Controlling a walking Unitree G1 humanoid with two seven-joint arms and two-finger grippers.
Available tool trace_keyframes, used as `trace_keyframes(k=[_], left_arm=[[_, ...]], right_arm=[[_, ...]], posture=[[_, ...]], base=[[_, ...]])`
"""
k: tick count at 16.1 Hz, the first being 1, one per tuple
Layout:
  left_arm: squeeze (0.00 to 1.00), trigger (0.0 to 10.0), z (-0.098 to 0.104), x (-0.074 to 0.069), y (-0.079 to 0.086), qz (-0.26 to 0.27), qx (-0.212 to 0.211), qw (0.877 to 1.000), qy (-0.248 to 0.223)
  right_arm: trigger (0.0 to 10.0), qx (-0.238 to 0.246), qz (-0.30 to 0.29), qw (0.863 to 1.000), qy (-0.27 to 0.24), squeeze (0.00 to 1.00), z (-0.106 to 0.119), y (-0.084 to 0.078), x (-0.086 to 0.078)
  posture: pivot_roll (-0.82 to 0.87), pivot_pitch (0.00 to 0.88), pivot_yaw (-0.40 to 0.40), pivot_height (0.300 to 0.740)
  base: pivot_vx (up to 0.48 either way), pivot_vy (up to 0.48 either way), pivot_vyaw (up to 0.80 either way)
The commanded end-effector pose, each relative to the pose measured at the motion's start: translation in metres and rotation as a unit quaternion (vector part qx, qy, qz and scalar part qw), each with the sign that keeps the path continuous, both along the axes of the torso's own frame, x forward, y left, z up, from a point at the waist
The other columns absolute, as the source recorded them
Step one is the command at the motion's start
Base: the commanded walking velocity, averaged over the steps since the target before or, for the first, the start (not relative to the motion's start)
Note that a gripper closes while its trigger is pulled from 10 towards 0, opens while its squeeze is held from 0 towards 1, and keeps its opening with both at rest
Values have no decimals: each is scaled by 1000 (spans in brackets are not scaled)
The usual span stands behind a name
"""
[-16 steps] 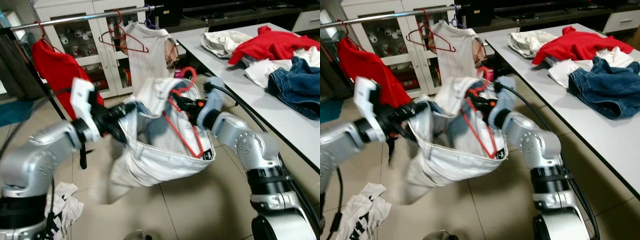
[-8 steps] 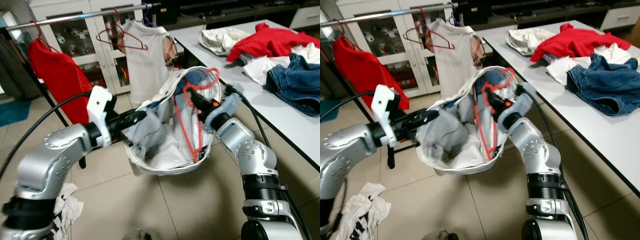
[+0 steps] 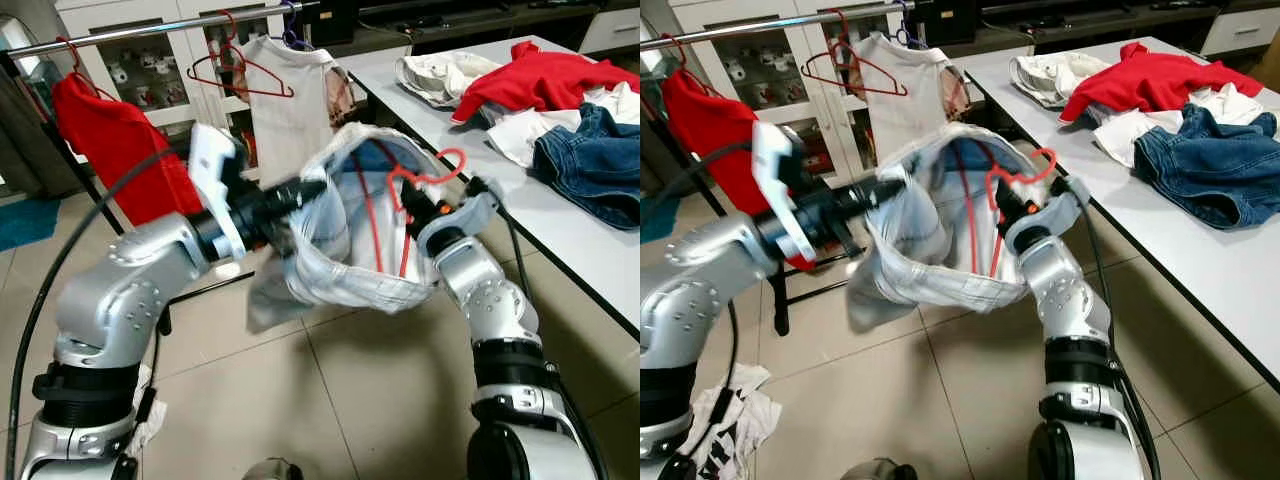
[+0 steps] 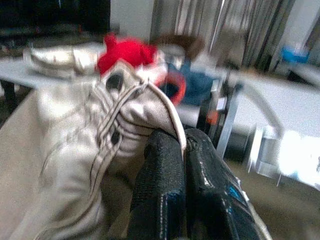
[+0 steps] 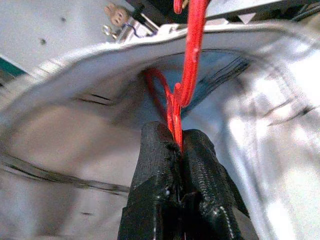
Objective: Hang hanger
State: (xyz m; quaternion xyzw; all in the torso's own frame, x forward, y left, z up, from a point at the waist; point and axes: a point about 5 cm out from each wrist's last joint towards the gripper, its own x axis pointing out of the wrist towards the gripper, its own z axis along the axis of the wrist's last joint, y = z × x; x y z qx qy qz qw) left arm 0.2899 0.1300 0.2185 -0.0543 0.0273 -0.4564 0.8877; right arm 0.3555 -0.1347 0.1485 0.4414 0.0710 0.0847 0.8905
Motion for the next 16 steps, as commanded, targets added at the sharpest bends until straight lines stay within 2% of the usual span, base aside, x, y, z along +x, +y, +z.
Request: trace_keyframes(k=[1, 4, 7, 10, 11, 13, 14, 15, 16], left_arm=[[0, 0, -6, -4, -2, -18, 29, 999, -2], [0, 0, -11, -8, -6, -37, 45, 998, 8], [0, 0, 3, -12, -19, -74, -10, 997, 0], [0, 0, 16, -18, -27, -108, -56, 993, -6], [0, 0, 23, -18, -26, -112, -75, 991, -11], [0, 0, 31, -16, -23, -109, -96, 989, -17], [0, 0, 37, -13, -18, -100, -106, 989, -25], [0, 0, 44, -5, -5, -63, -110, 991, -42], [0, 0, 46, -1, 1, -44, -109, 992, -50]], right_arm=[[10000, 44, -26, 998, -29, 0, 18, -6, 5], [10000, 82, -51, 995, -31, 0, 22, -13, 9], [10000, 90, -95, 991, -35, 0, 22, -18, 13], [10000, 37, -122, 991, -39, 0, 15, -17, 15], [10000, -32, -123, 990, -57, 0, 13, -17, 15], [10000, -86, -117, 987, -71, 0, 11, -14, 13], [10000, -121, -107, 983, -82, 0, 8, -12, 11], [10000, -171, -81, 977, -98, 0, 4, -9, 6], [10000, -184, -69, 975, -104, 0, 2, -8, 4]], posture=[[-41, 0, 96, 740], [-40, 0, 96, 740], [-37, 0, 94, 740], [-36, 0, 94, 740], [-36, 0, 95, 740], [-35, 0, 93, 740], [-35, 0, 93, 740], [-35, 0, 91, 740], [-35, 0, 91, 740]], base=[[0, 0, 0], [0, 0, 0], [0, 0, 0], [0, 0, 0], [0, 0, 0], [0, 0, 0], [0, 0, 0], [0, 0, 0], [0, 0, 0]])
